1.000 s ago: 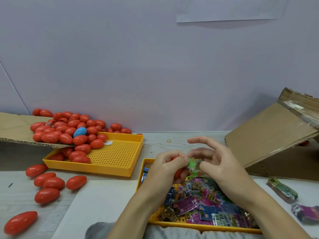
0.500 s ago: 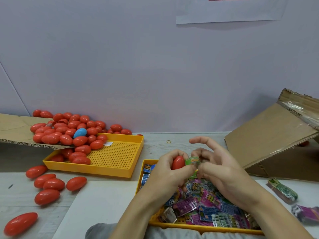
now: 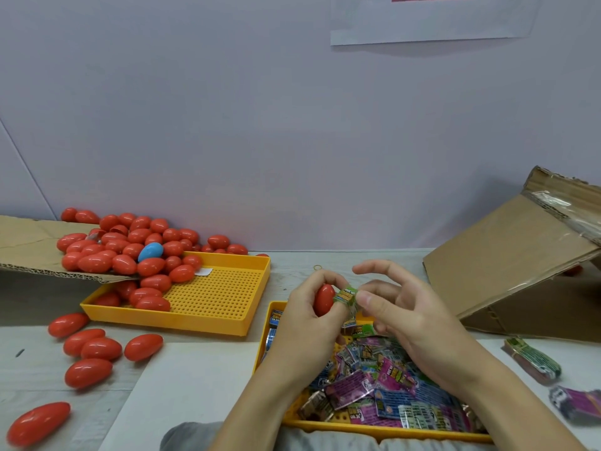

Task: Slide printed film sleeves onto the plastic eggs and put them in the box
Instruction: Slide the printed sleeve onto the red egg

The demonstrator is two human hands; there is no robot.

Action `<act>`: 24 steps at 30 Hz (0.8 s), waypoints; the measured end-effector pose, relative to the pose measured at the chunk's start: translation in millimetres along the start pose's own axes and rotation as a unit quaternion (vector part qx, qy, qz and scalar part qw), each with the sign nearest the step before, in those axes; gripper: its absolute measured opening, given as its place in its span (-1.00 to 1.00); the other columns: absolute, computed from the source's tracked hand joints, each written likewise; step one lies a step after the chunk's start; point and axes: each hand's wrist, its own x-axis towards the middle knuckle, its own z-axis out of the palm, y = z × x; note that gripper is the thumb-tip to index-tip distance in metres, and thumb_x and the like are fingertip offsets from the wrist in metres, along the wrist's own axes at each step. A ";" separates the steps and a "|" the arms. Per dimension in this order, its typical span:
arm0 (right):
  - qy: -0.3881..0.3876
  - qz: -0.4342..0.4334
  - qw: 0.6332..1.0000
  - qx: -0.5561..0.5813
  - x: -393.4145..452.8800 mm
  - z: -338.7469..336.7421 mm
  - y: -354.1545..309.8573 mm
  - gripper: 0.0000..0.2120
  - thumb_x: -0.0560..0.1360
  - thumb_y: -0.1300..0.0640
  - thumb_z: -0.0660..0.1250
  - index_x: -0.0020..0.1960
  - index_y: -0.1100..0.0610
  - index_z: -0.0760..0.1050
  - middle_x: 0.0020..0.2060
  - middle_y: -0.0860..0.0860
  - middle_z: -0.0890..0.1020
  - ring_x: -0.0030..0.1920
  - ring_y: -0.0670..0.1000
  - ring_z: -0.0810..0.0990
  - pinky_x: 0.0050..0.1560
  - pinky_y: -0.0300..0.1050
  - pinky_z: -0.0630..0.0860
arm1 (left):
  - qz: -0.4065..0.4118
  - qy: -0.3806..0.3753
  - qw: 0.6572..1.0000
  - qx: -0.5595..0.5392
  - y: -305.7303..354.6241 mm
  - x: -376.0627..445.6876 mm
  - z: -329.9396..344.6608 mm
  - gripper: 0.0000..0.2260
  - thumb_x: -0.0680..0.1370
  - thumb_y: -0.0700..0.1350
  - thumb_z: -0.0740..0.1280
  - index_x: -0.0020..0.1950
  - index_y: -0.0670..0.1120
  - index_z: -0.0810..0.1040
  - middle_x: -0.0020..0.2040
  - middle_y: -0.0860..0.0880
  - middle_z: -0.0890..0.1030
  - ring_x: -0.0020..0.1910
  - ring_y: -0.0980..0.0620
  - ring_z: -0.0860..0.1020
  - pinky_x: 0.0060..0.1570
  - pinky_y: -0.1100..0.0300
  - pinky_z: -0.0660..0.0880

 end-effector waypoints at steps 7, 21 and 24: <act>0.074 0.044 0.996 -0.021 2.2 2.4 1.1 -0.64 0.22 -0.18 0.48 -0.01 -0.13 0.63 -0.31 -0.02 0.67 -0.29 -0.17 0.56 -0.19 -0.18 0.43 | 0.002 0.093 0.995 0.038 1.4 1.2 1.0 -0.75 0.52 -0.31 0.34 -0.05 0.07 0.53 -0.36 0.12 0.46 -0.41 0.06 0.46 -0.34 -0.01 0.51; 0.076 0.131 0.988 0.008 3.5 1.9 1.2 -0.69 0.19 -0.10 0.49 -0.23 0.12 0.68 -0.31 0.01 0.61 -0.24 -0.05 0.53 -0.12 -0.14 0.45 | 0.012 0.098 0.994 0.055 6.5 -0.4 2.3 -0.75 0.54 -0.30 0.35 -0.04 0.08 0.52 -0.28 0.24 0.50 -0.38 0.13 0.46 -0.30 -0.04 0.52; 0.063 0.136 0.988 0.024 1.7 1.2 -1.3 -0.71 0.22 -0.08 0.50 -0.18 0.10 0.66 -0.30 -0.01 0.61 -0.23 -0.05 0.54 -0.18 -0.16 0.47 | 0.008 0.095 0.994 0.047 7.6 -0.6 2.3 -0.76 0.54 -0.30 0.35 -0.04 0.07 0.52 -0.29 0.22 0.50 -0.39 0.12 0.45 -0.31 -0.07 0.52</act>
